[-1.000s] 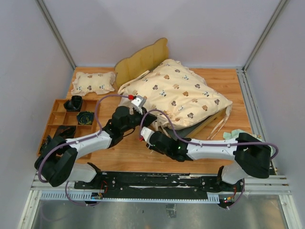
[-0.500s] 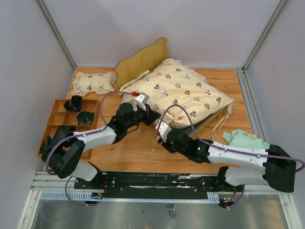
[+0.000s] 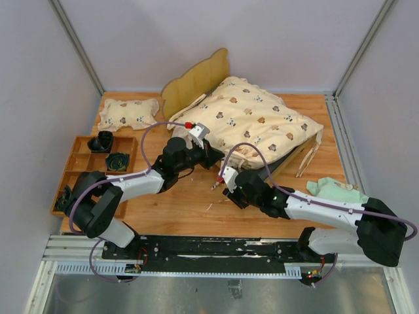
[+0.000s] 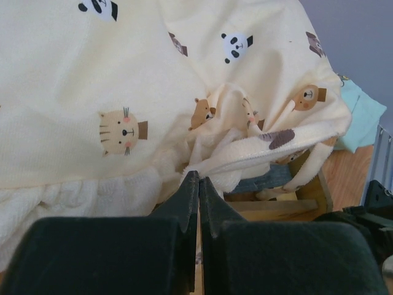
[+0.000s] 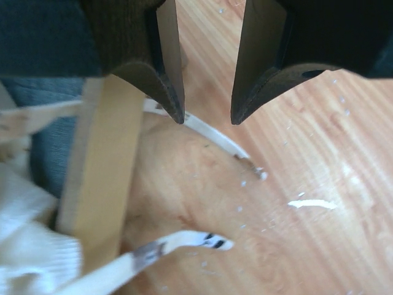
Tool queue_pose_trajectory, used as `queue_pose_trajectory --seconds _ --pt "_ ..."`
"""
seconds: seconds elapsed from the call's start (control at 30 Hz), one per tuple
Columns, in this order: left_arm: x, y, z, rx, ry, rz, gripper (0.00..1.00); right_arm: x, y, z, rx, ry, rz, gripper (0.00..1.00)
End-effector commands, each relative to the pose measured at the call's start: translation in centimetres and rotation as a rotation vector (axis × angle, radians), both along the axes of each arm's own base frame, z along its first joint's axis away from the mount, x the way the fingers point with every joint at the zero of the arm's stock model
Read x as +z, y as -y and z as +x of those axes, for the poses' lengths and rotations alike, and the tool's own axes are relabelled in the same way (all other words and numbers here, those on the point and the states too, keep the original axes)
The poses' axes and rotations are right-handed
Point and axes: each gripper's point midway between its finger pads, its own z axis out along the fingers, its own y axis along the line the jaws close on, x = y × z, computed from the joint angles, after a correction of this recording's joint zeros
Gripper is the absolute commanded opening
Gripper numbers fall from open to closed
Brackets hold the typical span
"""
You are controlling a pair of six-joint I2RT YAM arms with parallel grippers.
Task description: Set up the pet bed
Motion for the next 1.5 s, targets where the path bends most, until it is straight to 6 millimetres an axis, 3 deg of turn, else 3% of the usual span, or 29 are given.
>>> queue_pose_trajectory --seconds 0.0,0.13,0.23,0.53,0.6,0.67,0.73,0.9,1.03,1.13,1.2,1.33,1.47 --pt "0.9 0.1 0.5 -0.014 0.042 -0.014 0.0 -0.7 -2.2 -2.3 0.218 -0.045 0.03 0.39" --pt "0.5 0.4 0.3 -0.028 0.026 -0.017 0.0 -0.8 -4.2 -3.4 0.35 -0.075 0.055 0.44" --pt "0.3 0.5 0.2 -0.038 0.019 -0.022 0.0 -1.2 -5.2 -2.6 0.361 -0.049 0.044 0.45" --pt "-0.3 0.3 0.0 -0.037 0.008 -0.015 0.0 -4.7 -6.0 -1.4 0.362 -0.058 -0.049 0.42" --pt "-0.2 0.2 -0.1 -0.037 0.008 -0.016 0.01 -5.3 -5.8 -1.4 0.353 -0.053 -0.071 0.35" --pt "-0.2 0.0 -0.1 -0.026 0.005 -0.019 0.03 -5.2 -5.5 -1.4 0.344 -0.034 -0.077 0.18" --pt "0.1 -0.4 0.0 -0.006 0.007 -0.025 0.05 -4.1 -5.3 -1.4 0.328 -0.003 -0.055 0.02" --pt "1.4 -1.7 -0.3 0.038 0.018 -0.034 0.11 0.0 -4.3 -2.0 0.239 0.053 0.081 0.0" --pt "1.9 -3.0 -1.5 0.064 0.008 -0.031 0.36 4.1 -2.8 -2.9 0.179 0.117 0.26 0.0" --pt "1.1 -4.4 -2.5 0.102 -0.022 -0.019 0.53 6.4 -1.4 -2.6 0.117 0.186 0.351 0.0" --pt "0.4 -4.9 -3.5 0.1 -0.044 -0.019 0.57 7.6 -0.8 -2.3 0.086 0.219 0.385 0.0" --pt "-2.3 -4.4 -5.8 0.021 -0.056 0.043 0.58 8.9 -0.9 -2.1 0.074 0.233 0.407 0.0" --pt "-4.4 -1.9 -8.3 -0.129 -0.016 0.125 0.58 9.3 -1.2 -1.9 0.061 0.222 0.413 0.0"
